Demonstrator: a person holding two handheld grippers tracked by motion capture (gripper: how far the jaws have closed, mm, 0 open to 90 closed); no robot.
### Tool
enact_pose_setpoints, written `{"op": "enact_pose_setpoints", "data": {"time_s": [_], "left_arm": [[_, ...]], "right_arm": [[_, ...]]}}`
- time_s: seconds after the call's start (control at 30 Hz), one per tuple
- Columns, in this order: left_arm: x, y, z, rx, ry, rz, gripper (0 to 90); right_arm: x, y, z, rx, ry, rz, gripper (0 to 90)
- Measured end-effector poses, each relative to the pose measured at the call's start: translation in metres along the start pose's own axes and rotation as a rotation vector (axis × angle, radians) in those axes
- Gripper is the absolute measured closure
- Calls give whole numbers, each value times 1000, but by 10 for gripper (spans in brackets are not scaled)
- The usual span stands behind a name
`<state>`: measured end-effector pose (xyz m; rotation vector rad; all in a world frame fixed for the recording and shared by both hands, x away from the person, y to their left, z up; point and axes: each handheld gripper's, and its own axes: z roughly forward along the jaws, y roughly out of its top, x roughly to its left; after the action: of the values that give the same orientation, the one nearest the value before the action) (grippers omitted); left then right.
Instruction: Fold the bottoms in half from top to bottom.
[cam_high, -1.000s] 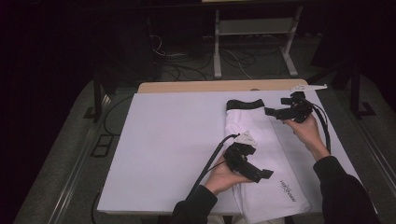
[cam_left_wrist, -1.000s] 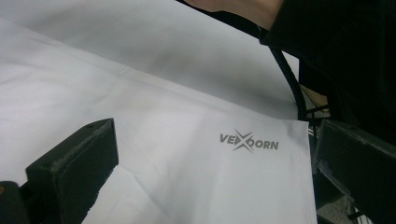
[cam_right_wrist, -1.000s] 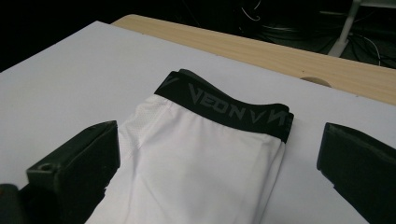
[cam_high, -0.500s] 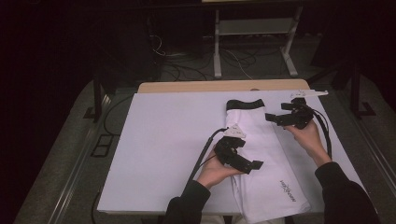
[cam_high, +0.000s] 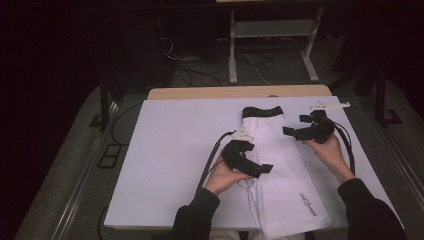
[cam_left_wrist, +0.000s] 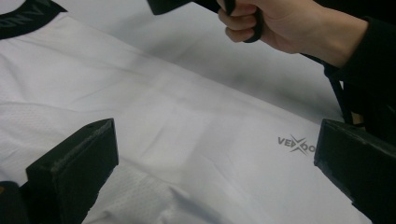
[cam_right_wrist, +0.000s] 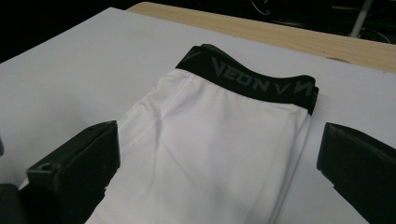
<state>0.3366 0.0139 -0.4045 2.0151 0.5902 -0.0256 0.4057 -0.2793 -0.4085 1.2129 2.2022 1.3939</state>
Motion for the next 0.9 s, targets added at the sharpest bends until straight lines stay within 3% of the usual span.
{"op": "enact_pose_setpoints", "data": {"time_s": [0.6, 0.9], "left_arm": [[39, 3, -14, -21, 74, -25, 0], [62, 6, -19, -25, 107, -68, 0]], "right_arm": [[5, -6, -3, 5, 3, -9, 0], [3, -7, -2, 19, 3, -6, 0]]}}
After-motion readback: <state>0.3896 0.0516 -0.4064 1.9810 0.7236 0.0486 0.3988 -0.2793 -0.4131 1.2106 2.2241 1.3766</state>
